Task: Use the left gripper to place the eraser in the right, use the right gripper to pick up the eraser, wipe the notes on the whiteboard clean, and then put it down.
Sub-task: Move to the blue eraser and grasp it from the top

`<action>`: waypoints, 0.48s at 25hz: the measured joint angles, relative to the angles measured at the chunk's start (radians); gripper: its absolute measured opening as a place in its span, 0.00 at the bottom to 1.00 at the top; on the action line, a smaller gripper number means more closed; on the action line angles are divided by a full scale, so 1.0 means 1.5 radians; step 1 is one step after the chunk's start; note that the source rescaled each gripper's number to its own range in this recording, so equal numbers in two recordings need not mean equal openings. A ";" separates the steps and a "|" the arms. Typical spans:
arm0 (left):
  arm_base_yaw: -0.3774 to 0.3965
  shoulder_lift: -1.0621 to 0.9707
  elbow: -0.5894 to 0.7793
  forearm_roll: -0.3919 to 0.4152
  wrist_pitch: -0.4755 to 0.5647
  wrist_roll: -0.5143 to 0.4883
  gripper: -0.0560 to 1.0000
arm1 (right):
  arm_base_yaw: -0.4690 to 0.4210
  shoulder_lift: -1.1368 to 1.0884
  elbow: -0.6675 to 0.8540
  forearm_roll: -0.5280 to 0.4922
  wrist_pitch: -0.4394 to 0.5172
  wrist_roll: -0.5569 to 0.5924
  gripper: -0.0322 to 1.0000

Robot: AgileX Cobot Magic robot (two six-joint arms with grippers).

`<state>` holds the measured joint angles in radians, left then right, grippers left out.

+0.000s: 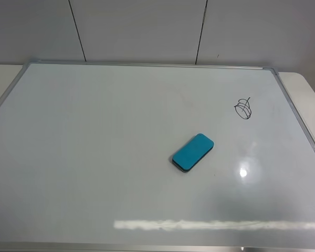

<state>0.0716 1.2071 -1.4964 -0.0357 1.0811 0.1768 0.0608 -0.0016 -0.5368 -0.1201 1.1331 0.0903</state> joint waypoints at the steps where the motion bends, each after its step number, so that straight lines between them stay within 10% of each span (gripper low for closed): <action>1: 0.006 -0.029 0.025 0.001 -0.010 0.000 1.00 | 0.000 0.000 0.000 0.000 0.000 0.000 1.00; 12: 0.010 -0.370 0.346 0.008 -0.054 -0.051 1.00 | 0.000 0.000 0.000 0.000 0.000 0.000 1.00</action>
<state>0.0869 0.6515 -0.9768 -0.0244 1.0003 0.1006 0.0608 -0.0016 -0.5368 -0.1201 1.1331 0.0903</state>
